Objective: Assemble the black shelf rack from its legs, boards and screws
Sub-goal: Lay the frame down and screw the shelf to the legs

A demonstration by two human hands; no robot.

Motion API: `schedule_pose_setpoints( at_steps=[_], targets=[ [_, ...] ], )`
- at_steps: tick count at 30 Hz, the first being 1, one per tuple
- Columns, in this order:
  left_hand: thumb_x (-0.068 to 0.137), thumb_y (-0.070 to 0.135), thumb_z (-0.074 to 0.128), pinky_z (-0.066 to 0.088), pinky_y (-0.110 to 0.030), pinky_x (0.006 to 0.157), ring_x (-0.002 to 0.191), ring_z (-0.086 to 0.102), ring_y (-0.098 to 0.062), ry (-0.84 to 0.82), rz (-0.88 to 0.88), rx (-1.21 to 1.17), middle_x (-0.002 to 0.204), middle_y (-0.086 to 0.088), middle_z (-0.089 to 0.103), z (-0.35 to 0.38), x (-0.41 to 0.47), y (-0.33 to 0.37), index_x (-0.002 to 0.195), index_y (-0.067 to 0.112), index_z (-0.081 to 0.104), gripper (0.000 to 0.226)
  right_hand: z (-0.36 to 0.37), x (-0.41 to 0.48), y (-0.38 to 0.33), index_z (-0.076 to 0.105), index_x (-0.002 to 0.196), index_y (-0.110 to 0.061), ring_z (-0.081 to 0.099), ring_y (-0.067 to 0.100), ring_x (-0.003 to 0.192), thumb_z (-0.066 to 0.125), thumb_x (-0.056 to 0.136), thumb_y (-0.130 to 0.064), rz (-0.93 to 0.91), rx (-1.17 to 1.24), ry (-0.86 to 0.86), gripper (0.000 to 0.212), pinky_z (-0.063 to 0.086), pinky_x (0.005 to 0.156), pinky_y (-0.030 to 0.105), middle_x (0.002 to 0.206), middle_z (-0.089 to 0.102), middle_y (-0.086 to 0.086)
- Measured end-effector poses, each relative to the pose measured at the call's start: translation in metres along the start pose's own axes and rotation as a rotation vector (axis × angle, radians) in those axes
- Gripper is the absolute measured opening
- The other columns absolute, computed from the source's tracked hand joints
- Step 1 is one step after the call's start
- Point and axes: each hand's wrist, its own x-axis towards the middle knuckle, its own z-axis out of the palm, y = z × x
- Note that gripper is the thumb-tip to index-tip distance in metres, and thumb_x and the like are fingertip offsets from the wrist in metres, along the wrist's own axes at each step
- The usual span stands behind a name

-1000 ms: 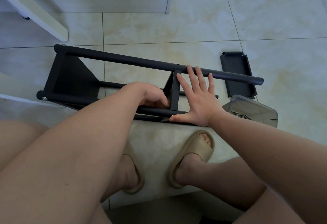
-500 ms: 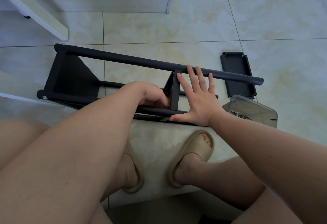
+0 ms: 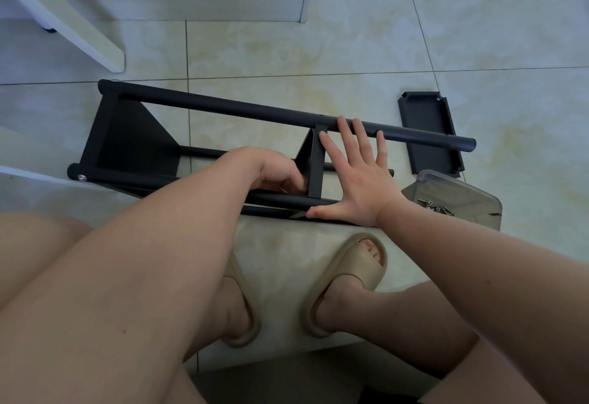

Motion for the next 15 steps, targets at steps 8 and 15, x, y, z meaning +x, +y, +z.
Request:
schedule_pose_setpoints(
  at_steps=[8, 15],
  targets=[
    [0.090, 0.019, 0.066, 0.047, -0.034, 0.097, 0.093, 0.066, -0.019, 0.047, -0.009, 0.038, 0.090, -0.001, 0.075, 0.0023, 0.0015, 0.0014, 0.101, 0.013, 0.073, 0.015, 0.0005, -0.0004, -0.0004, -0.005, 0.163, -0.027, -0.026, 0.030, 0.153, 0.031, 0.060, -0.103, 0.001, 0.008, 0.001, 0.133, -0.011, 0.120, 0.064, 0.168, -0.022, 0.007],
    [0.093, 0.017, 0.059, 0.046, -0.032, 0.101, 0.098, 0.067, -0.019, -0.007, -0.031, -0.025, 0.106, -0.007, 0.076, 0.0030, -0.0024, 0.0025, 0.091, 0.015, 0.079, 0.020, 0.0004, -0.0004, -0.0002, -0.006, 0.162, -0.028, -0.026, 0.030, 0.153, 0.031, 0.060, -0.104, 0.000, 0.003, 0.001, 0.133, -0.012, 0.120, 0.063, 0.168, -0.022, 0.007]
  ],
)
